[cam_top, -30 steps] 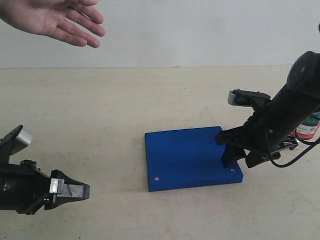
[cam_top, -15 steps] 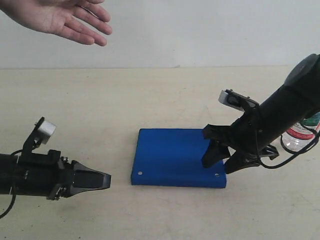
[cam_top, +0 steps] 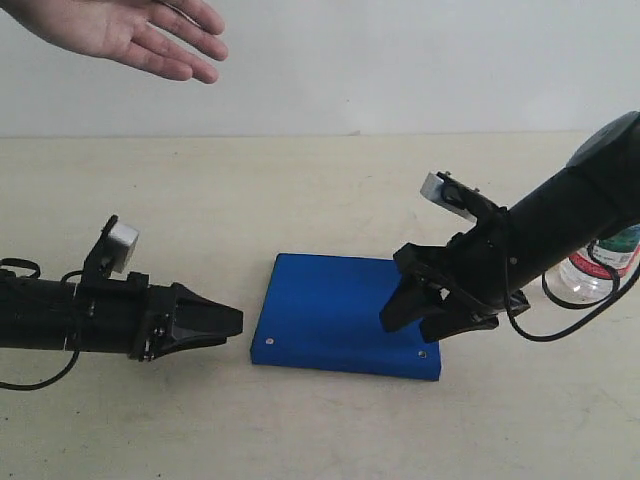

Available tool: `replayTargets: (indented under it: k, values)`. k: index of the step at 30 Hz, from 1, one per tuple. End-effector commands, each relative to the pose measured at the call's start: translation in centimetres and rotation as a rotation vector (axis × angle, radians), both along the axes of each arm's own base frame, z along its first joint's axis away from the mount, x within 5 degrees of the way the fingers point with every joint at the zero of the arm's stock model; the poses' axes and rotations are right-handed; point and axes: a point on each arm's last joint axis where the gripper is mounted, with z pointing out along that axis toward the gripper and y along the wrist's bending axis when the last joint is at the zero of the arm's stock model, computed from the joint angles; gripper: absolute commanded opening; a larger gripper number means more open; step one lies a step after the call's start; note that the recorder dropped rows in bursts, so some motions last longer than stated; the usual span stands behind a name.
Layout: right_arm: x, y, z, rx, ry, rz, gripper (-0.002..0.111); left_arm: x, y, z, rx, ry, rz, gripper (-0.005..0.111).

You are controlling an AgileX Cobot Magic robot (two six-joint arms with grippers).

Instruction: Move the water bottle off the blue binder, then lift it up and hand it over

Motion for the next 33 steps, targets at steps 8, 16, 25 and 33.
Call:
replayTargets:
  k: [8, 16, 25, 33]
  values:
    - [-0.2, -1.6, -0.5, -0.197, -0.017, 0.050, 0.053, 0.4, 0.3, -0.6, 0.064, 0.048, 0.040, 0.050]
    - [0.8, -1.9, -0.9, -0.241, -0.049, -0.087, 0.053, 0.3, 0.2, -0.4, 0.033, 0.047, 0.034, 0.050]
    - [1.3, -1.1, -0.4, -0.130, -0.077, -0.130, 0.053, 0.3, 0.1, -0.3, 0.025, 0.045, 0.032, 0.050]
    - [1.3, -0.6, -3.1, -0.085, 0.022, -0.145, 0.053, 0.3, 0.2, -0.3, 0.022, 0.055, 0.036, 0.050]
